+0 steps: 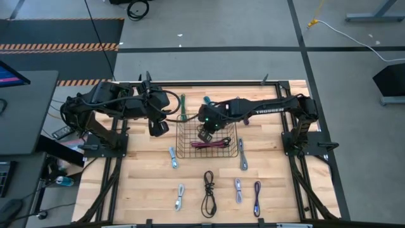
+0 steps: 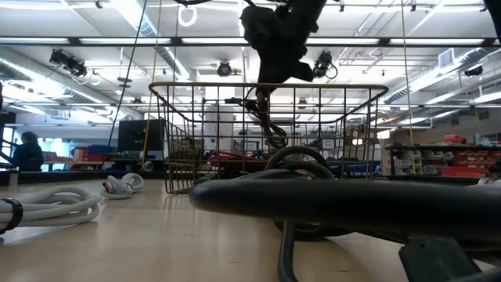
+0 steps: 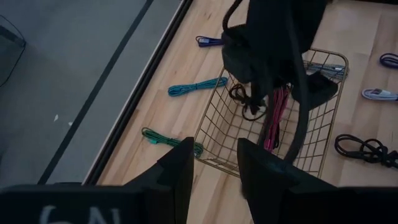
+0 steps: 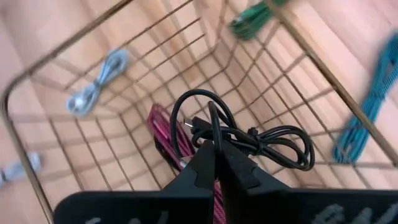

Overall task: Pick and place USB-C Cables
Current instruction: Put the top black USB cable into the gold wire basket

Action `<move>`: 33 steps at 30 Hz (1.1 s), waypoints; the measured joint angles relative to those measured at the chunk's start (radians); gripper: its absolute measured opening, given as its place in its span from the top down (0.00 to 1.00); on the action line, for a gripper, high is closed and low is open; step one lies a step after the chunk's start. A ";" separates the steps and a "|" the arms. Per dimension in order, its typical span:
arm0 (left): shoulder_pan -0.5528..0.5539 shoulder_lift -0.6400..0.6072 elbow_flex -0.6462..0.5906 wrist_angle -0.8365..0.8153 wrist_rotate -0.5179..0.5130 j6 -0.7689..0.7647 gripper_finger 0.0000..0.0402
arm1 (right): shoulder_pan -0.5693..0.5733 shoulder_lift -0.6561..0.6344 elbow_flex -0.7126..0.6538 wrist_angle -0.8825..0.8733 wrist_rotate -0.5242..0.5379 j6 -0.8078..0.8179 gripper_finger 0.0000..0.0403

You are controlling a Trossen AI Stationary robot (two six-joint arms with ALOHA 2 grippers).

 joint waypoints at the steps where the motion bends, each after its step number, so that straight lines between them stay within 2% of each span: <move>1: 0.000 0.000 0.000 0.000 0.000 0.000 0.68 | 0.004 0.000 0.000 -0.001 0.013 0.043 0.98; 7: 0.000 0.000 0.000 0.000 0.000 0.000 0.68 | 0.030 0.000 0.000 -0.042 0.092 0.299 0.98; 11: 0.000 0.000 0.000 0.000 0.000 0.001 0.68 | 0.040 0.000 -0.003 -0.111 0.119 0.402 0.98; 19: 0.000 0.000 0.000 0.000 0.000 0.002 0.68 | 0.056 0.000 -0.128 -0.083 0.067 0.471 0.98; 23: 0.000 0.000 0.000 0.000 0.000 0.003 0.68 | 0.051 0.000 -0.158 -0.060 0.088 0.495 0.98; 33: 0.000 0.000 0.000 0.000 0.000 0.001 0.68 | 0.019 0.000 -0.209 0.093 0.071 0.439 0.98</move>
